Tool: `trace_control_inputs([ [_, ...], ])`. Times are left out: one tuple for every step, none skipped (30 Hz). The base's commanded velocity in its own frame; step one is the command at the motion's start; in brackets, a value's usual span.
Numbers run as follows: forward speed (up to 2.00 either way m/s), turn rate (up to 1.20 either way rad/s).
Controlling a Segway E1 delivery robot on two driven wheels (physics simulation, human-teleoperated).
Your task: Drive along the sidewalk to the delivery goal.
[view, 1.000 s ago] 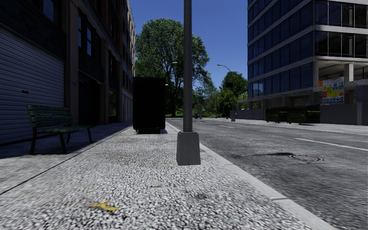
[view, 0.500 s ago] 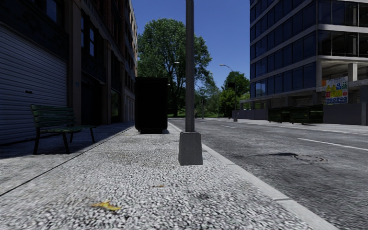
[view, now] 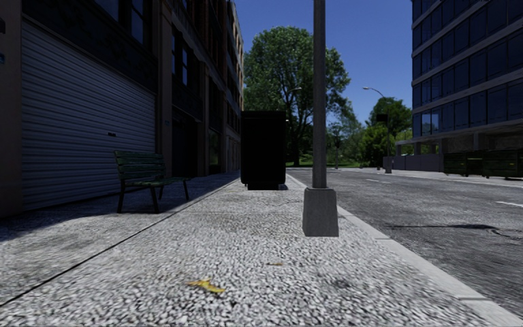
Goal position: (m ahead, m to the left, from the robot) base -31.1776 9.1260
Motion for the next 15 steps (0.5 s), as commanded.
trace_control_inputs([
  [0.00,0.62],
  [0.00,0.62],
  [0.00,0.62],
  [0.00,0.62],
  [0.00,0.62],
  [0.00,0.62],
  [0.00,0.62],
  [0.00,0.62],
  [0.00,0.62],
  [0.00,0.62],
  [0.00,0.62],
  [0.00,0.62],
  [0.00,0.62],
  [0.00,0.62],
  [0.00,0.62],
])
